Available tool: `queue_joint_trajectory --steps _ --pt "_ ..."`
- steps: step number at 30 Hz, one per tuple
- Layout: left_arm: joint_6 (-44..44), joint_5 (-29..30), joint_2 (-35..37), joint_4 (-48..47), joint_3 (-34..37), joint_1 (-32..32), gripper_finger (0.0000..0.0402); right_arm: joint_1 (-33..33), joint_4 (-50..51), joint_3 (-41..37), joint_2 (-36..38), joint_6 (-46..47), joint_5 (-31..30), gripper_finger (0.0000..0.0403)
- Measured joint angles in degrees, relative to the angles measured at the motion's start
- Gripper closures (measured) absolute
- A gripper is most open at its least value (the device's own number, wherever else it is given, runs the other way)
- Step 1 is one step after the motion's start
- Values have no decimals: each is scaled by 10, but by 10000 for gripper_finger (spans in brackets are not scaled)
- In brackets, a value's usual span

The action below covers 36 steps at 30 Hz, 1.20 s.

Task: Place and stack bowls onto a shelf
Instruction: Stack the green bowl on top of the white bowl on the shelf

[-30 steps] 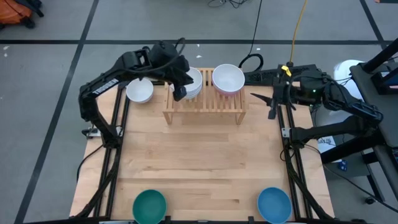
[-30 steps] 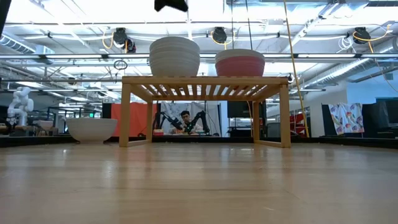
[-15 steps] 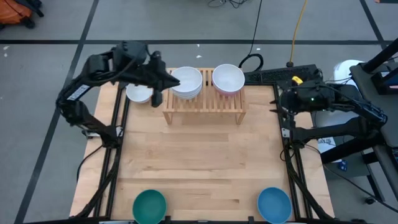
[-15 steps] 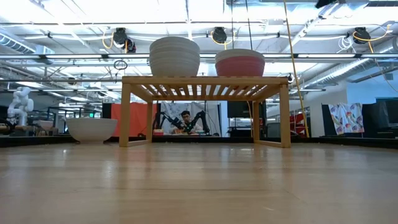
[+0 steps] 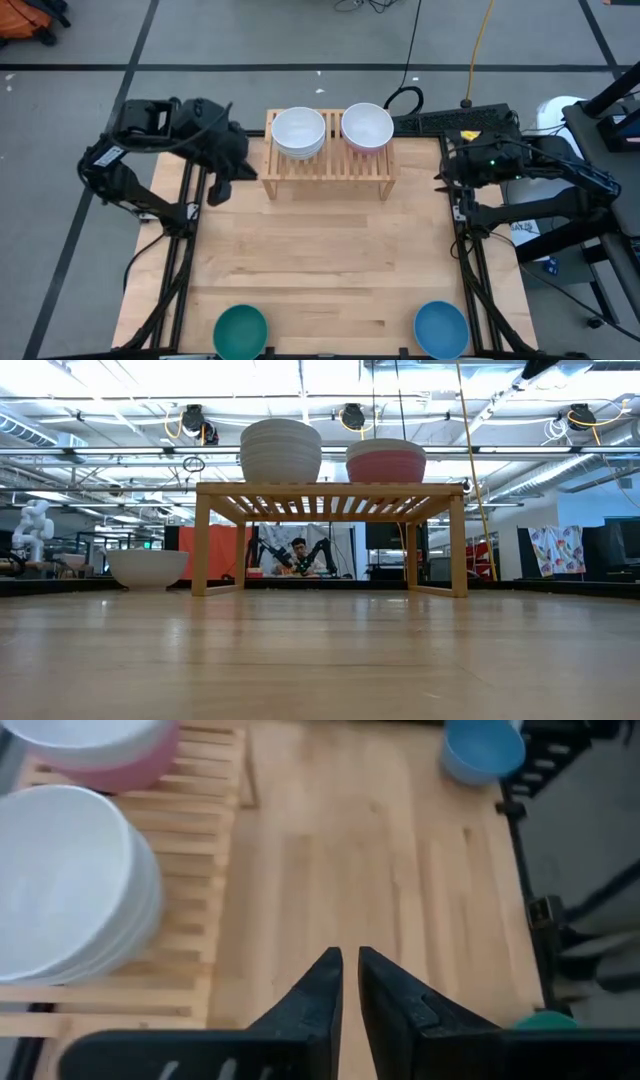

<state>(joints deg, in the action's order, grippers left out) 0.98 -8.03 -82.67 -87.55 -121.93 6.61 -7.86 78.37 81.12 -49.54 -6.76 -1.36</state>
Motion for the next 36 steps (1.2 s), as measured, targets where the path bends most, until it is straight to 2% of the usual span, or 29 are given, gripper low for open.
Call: queue_joint_trajectory --steps 3,6,11,19,23,29,36 --pt "0 0 0 -5 0 -18 389 0 -5 0 0 0 0 271" --pt "-12 0 0 -4 0 -28 394 0 -7 0 0 -1 0 271" --pt "-103 5 0 18 0 -30 379 0 -27 0 0 -1 0 271" --pt "-199 5 -3 19 0 -30 341 0 -59 0 0 3 0 271" --pt "-224 -37 -3 -5 0 -44 321 0 -60 0 0 5 0 271" --pt "-224 -47 -3 -22 21 -116 320 0 -61 0 0 5 0 271" --pt "-265 31 -3 -25 107 -223 320 0 -62 0 0 0 0 271"
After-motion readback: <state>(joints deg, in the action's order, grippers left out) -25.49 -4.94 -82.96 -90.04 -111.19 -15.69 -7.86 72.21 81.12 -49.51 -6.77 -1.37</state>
